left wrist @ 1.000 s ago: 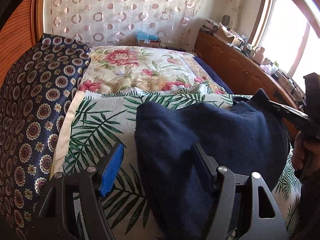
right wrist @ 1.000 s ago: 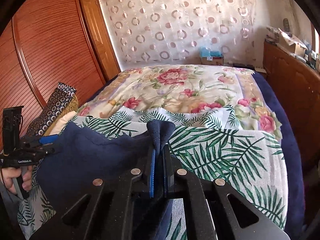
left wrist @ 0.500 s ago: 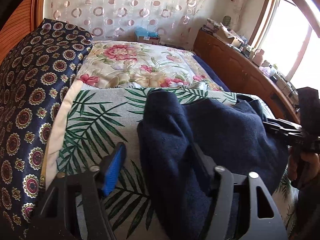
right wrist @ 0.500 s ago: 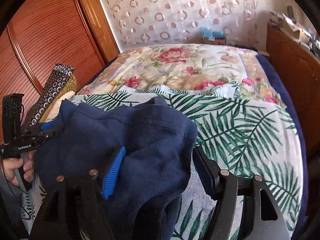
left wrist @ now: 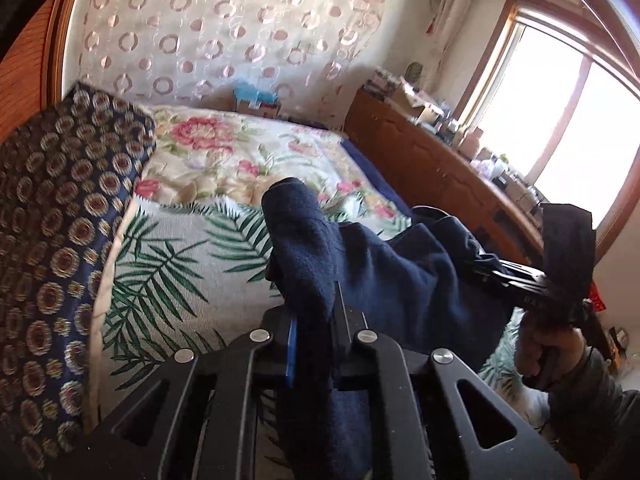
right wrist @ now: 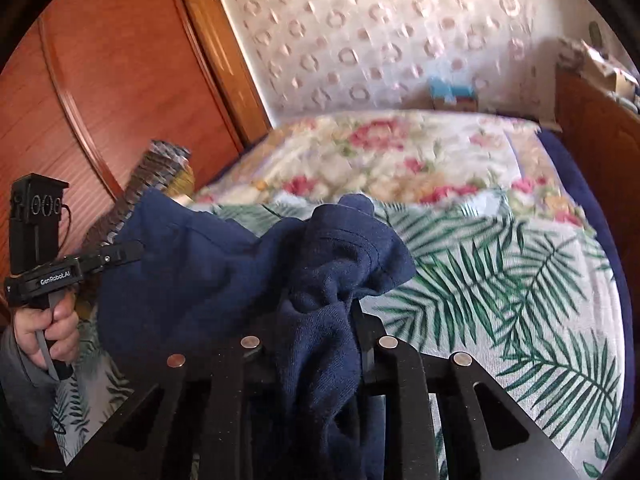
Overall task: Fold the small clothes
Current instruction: 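Grasp the folded shirt with both tools and carry it toward the pillow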
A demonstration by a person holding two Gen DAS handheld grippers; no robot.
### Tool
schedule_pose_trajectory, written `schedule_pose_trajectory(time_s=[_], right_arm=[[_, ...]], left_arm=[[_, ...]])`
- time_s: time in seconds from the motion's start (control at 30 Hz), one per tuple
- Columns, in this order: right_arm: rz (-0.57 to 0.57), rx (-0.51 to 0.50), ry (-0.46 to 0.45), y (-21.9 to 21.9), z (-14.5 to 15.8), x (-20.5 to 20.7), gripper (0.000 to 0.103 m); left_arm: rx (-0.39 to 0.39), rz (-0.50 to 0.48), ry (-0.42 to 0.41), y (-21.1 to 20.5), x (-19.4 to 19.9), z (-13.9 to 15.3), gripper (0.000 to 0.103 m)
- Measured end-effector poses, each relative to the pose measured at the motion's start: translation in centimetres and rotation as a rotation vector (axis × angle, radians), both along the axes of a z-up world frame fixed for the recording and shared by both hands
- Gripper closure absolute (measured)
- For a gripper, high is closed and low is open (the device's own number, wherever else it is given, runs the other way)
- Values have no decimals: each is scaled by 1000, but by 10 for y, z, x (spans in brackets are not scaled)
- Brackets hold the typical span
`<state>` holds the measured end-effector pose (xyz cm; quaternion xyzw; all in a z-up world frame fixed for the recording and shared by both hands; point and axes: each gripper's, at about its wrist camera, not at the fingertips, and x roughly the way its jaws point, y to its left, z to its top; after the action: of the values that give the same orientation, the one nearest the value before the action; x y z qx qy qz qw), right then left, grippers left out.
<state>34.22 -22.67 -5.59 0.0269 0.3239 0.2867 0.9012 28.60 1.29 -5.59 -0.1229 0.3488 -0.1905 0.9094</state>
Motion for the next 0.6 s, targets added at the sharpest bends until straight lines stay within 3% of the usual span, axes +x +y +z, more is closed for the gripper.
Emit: schedule_pose_trajectory(time_s=[0.2, 0.37, 0.6], right_arm=[[44, 23, -125, 12, 42, -15, 80], [156, 30, -219, 46, 82, -8, 80], [353, -51, -328, 139, 122, 25, 80]], left_arm=[[-38, 68, -129, 26, -37, 47, 90], [41, 192, -213, 58, -62, 75, 90], [63, 382, -225, 119, -83, 72, 90]])
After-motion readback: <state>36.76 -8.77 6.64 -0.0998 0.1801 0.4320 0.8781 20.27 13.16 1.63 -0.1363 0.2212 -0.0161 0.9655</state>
